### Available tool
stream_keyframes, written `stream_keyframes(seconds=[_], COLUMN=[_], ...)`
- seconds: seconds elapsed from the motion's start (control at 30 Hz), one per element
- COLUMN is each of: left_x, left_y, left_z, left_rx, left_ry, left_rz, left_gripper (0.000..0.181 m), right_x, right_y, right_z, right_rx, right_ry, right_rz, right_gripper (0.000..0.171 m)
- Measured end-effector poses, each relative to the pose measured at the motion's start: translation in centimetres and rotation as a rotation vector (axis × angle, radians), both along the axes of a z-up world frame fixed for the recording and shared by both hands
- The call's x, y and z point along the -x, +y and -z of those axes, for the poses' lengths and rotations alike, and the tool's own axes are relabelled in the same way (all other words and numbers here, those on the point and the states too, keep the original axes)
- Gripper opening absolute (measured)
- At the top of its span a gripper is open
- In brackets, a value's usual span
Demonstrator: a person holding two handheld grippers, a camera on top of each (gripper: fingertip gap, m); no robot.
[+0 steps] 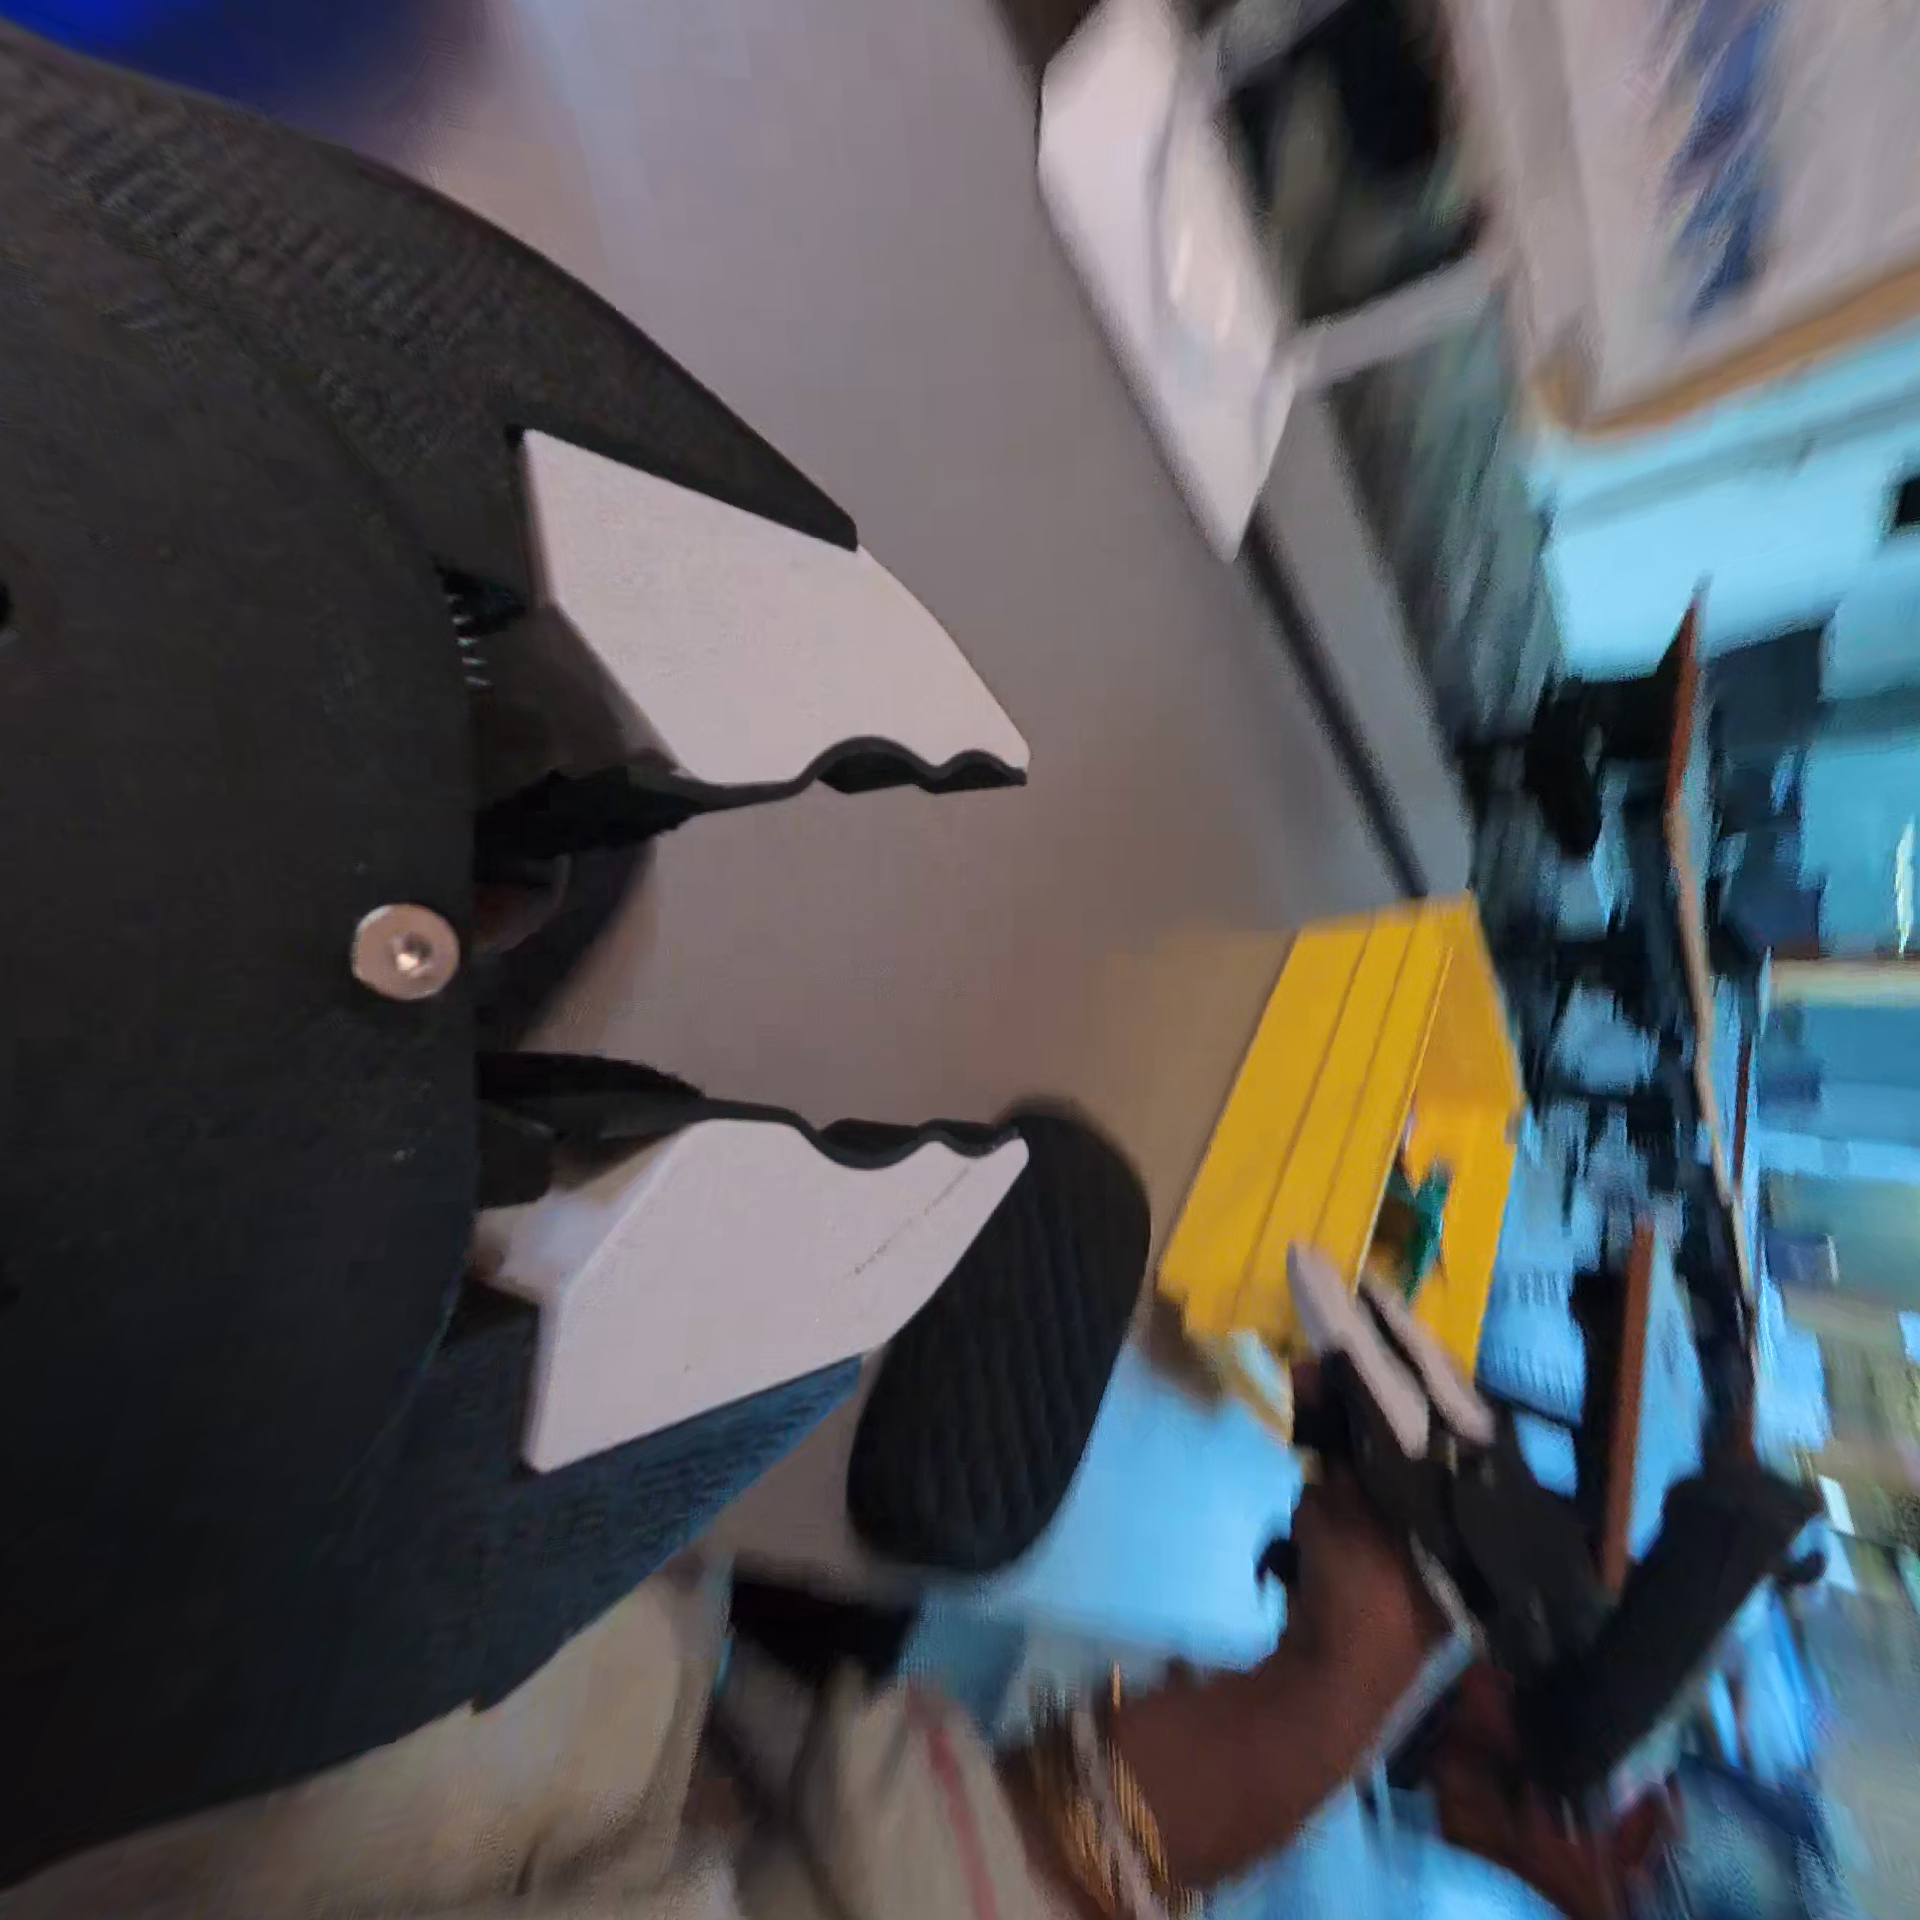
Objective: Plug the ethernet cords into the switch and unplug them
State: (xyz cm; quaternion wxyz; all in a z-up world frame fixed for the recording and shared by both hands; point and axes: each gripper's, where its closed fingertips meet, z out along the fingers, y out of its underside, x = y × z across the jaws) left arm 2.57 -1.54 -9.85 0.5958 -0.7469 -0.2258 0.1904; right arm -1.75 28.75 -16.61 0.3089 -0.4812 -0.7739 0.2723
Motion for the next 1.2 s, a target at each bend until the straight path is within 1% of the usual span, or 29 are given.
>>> stream_keyframes(seconds=[0.03,0.1,0.13,0.17,0.2,0.23,0.3,0.37,0.47,0.5,0.53,0.67,0.9,1.03,1.2], left_x=[0.6,1.5,1.6,1.3,0.5,-0.2,-0.5,-1.1,-2.4,-2.3,-1.8,-0.7,1.5,2.9,4.9], left_y=[-2.5,-8.7,-12.0,-14.7,-16.6,-17.8,-19.2,-19.4,-19.0,-19.0,-19.2,-18.3,-17.1,-16.3,-15.7], left_z=[-1.5,-3.5,-3.7,-3.1,-1.7,-0.3,1.2,3.3,7.1,8.0,8.5,8.6,8.5,8.4,8.2], left_rx=[0.045,0.199,0.301,0.399,0.476,0.51,0.507,0.528,0.63,0.671,0.702,0.658,0.572,0.5,0.39], left_ry=[0.094,0.214,0.228,0.191,0.099,0.011,-0.051,-0.137,-0.263,-0.277,-0.273,-0.278,-0.287,-0.289,-0.269], left_rz=[-0.121,-0.379,-0.492,-0.552,-0.545,-0.514,-0.461,-0.373,-0.227,-0.212,-0.233,-0.259,-0.34,-0.39,-0.457], left_gripper=[0.062,0.062,0.063,0.063,0.064,0.064,0.063,0.063,0.059,0.054,0.046,0.045,0.045,0.045,0.045], right_x=[0.5,1.4,1.9,2.3,2.6,3.0,3.6,4.3,5.4,5.7,6.0,6.6,6.9,6.5,6.2], right_y=[-0.2,-0.5,-0.7,-1.0,-1.3,-1.7,-2.8,-4.1,-6.3,-7.2,-8.1,-12.1,-20.6,-25.5,-30.5], right_z=[0.0,0.0,0.0,0.0,0.0,0.0,0.0,0.0,0.0,0.0,-0.1,-0.1,0.0,0.1,0.1], right_rx=[0.005,0.016,0.019,0.02,0.019,0.018,0.017,0.022,0.019,0.022,0.023,0.023,-0.03,-0.071,-0.104], right_ry=[0.006,0.015,0.017,0.017,0.016,0.014,0.011,0.009,0.004,0.005,0.007,0.03,0.102,0.108,0.132], right_rz=[-0.002,0.002,0.006,0.007,0.005,0.002,-0.011,-0.027,-0.054,-0.063,-0.072,-0.136,-0.325,-0.429,-0.548], right_gripper=[0.02,0.02,0.019,0.019,0.019,0.019,0.019,0.02,0.021,0.022,0.022,0.024,0.029,0.03,0.032])
